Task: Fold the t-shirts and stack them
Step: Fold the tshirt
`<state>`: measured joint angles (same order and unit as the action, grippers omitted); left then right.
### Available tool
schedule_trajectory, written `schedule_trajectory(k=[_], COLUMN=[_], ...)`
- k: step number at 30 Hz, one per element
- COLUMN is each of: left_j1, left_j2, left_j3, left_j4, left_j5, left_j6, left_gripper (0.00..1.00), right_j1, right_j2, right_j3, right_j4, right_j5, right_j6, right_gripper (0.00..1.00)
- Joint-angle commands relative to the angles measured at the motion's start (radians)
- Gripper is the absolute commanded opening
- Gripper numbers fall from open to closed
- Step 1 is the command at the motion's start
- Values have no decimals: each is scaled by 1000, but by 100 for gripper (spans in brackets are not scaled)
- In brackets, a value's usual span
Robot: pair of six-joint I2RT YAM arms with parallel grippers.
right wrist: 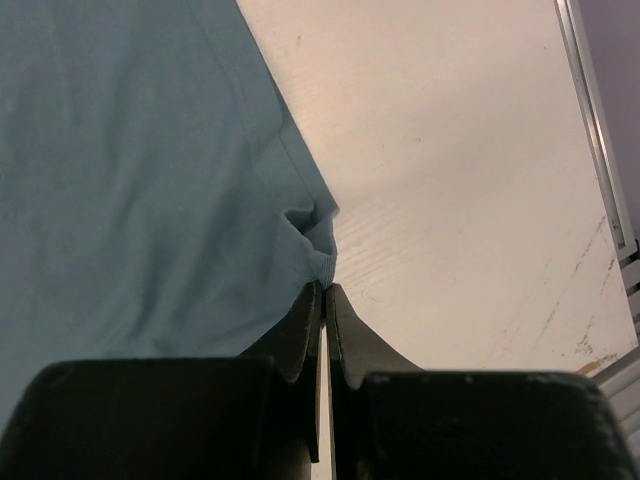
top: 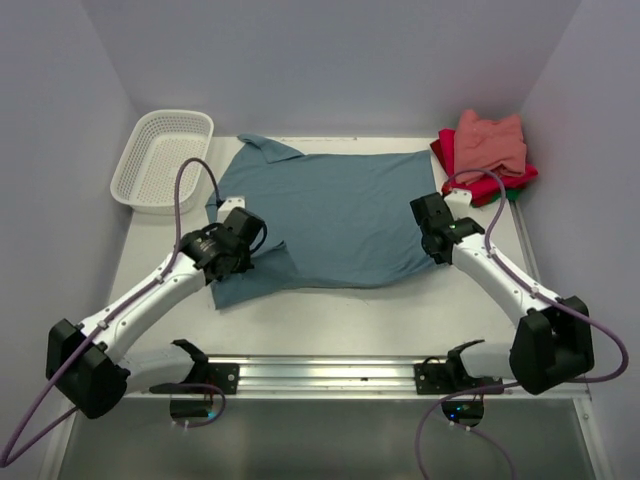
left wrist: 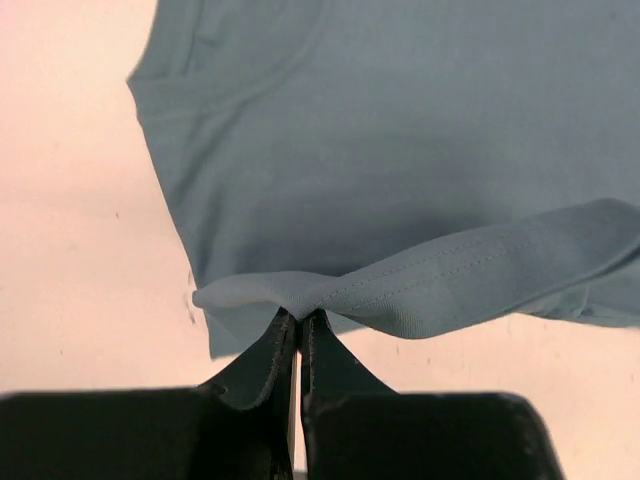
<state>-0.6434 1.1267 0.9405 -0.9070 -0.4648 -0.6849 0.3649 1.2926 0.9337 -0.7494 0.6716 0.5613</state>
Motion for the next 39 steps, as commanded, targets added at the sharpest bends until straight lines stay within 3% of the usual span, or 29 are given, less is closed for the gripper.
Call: schedule_trajectory(k=[1,14,39], left_j1=[89,156,220], left_j2=[63,260,535], left_j3=[78,190,466], left_j4=[174,339,381], left_j5=[-32,-81,3], left_j6=[116,289,443], left_gripper=[0,0,0], right_j1=[-30,-101,-190], right_j2=[34,296,482], right_j3=[59,165,309], right_j4=[87,209,251], right_j5=[51,31,-12], right_j6=[22,-11,-41], right_gripper=[0,0,0])
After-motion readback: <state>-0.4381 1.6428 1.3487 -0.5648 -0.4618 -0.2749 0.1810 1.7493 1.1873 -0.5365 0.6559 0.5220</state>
